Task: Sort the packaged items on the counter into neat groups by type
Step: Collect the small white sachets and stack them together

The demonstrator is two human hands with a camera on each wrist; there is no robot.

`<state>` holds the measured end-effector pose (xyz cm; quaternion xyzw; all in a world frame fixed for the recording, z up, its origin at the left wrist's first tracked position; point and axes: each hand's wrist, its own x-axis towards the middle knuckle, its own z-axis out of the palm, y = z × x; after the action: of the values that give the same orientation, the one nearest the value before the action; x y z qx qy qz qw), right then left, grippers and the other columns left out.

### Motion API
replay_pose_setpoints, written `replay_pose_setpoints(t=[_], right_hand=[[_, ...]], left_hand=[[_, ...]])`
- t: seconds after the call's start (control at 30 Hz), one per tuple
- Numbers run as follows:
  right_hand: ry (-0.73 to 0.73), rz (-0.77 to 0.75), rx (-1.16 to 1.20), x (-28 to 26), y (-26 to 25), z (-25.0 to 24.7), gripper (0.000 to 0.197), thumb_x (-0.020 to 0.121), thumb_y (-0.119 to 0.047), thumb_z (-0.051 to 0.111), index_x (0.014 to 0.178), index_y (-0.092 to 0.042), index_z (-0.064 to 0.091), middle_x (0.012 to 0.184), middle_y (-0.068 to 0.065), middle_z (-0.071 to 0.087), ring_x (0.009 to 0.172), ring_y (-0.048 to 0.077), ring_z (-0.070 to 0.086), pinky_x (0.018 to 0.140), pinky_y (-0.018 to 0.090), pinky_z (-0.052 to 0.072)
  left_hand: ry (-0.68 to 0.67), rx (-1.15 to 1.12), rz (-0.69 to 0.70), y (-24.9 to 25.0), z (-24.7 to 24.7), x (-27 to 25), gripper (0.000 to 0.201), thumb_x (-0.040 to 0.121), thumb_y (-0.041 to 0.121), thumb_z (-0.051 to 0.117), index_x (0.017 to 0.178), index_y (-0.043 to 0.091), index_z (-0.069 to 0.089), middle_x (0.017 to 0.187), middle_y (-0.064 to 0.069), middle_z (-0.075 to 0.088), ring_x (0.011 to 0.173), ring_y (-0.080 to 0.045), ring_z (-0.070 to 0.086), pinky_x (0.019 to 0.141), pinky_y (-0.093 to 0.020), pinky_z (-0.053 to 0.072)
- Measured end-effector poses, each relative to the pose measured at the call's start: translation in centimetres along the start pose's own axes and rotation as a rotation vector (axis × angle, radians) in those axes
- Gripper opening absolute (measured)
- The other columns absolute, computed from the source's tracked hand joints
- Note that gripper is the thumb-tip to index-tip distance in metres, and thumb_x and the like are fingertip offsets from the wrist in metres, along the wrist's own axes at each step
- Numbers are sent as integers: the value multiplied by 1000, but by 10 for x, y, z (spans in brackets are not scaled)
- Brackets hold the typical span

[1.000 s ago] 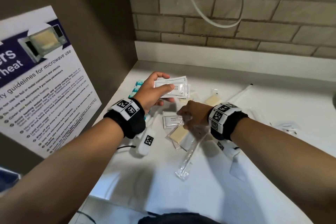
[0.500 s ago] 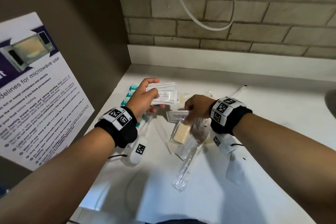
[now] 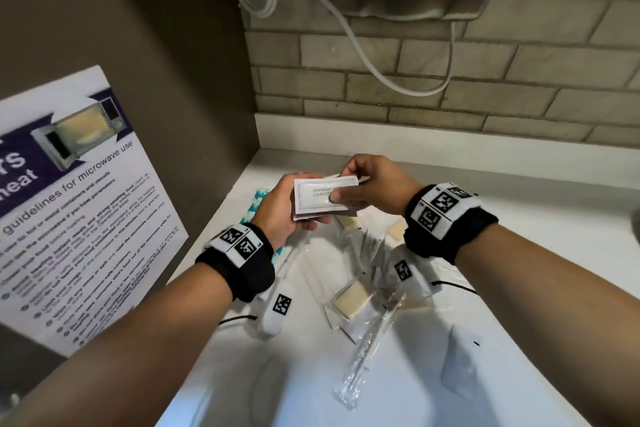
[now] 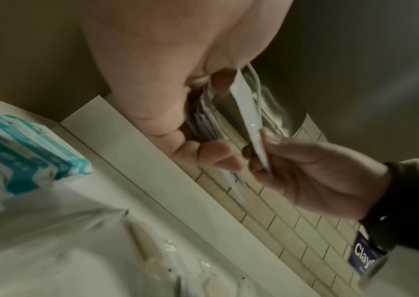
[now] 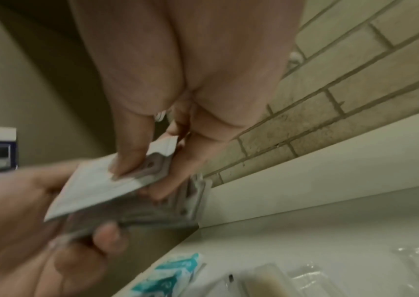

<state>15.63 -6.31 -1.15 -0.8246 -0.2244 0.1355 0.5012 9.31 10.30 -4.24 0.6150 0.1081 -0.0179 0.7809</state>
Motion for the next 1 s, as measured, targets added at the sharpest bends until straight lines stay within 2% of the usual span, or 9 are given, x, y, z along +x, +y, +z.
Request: replay_pose_setpoints(t=[0.1,0.17,0.27,0.4,0.5,0.63,0.8,0.9,1.0], right_hand=[[71,-2,-123,5,3,7,33,72,-17,85,83,-12,54,77,3,63,66,20,60,62,35,57],[105,-28,-208,6,4,13,36,71,-26,86,86,-14,55,80,2,62,64,17,56,56,27,48],[160,-51,-359,7,10,22,53,68,-41,84,102,-17,52,93,-2,58,72,15,53,62,26,39],[106,72,-193,2,24,39,49,80,-22,72,118,-9,44,108,3,53,89,22,55,70,29,43],[-44,120,-434,-5,37,54,60,83,-25,69,135,-12,41,136,7,47,123,25,47,96,36,44],[-346,51,-791,-12,32,85,86,78,-55,69,149,-26,31,156,3,29,145,28,18,115,51,22],[-362,152,-820,-18,36,107,89,73,-67,66,148,-39,28,154,4,30,142,34,18,113,50,22],[-379,166,-860,-26,40,106,98,68,-64,73,149,-35,26,152,3,30,139,37,23,110,52,29],[-396,167,-845,-32,43,97,91,68,-58,77,144,-28,37,147,3,36,133,35,35,107,52,37]], left_hand=[[-61,17,-24,5,-4,0,60,96,61,31,117,12,58,99,-18,72,63,-30,65,46,-24,39],[-43,112,10,4,-10,0,42,96,48,47,119,13,57,102,-19,70,65,-28,67,42,-21,39],[-2,253,70,0,-20,0,23,96,20,58,119,16,57,97,-16,70,63,-23,68,41,-21,42],[81,324,134,5,-41,-1,22,97,16,57,119,15,56,93,-16,71,58,-19,67,39,-21,42],[99,385,155,3,-56,-3,20,97,16,57,116,17,56,95,-17,72,59,-20,66,41,-21,43],[79,398,121,0,-59,-10,21,97,17,57,118,17,57,96,-13,72,60,-18,67,43,-20,45],[56,385,119,-5,-55,-11,19,97,17,57,116,18,55,98,-17,69,58,-18,66,43,-21,44],[40,372,119,-7,-49,-10,20,97,17,57,117,17,56,97,-14,69,60,-19,68,43,-21,45],[25,375,109,-9,-42,-9,22,97,17,57,119,16,56,93,-11,71,62,-19,69,46,-23,47]])
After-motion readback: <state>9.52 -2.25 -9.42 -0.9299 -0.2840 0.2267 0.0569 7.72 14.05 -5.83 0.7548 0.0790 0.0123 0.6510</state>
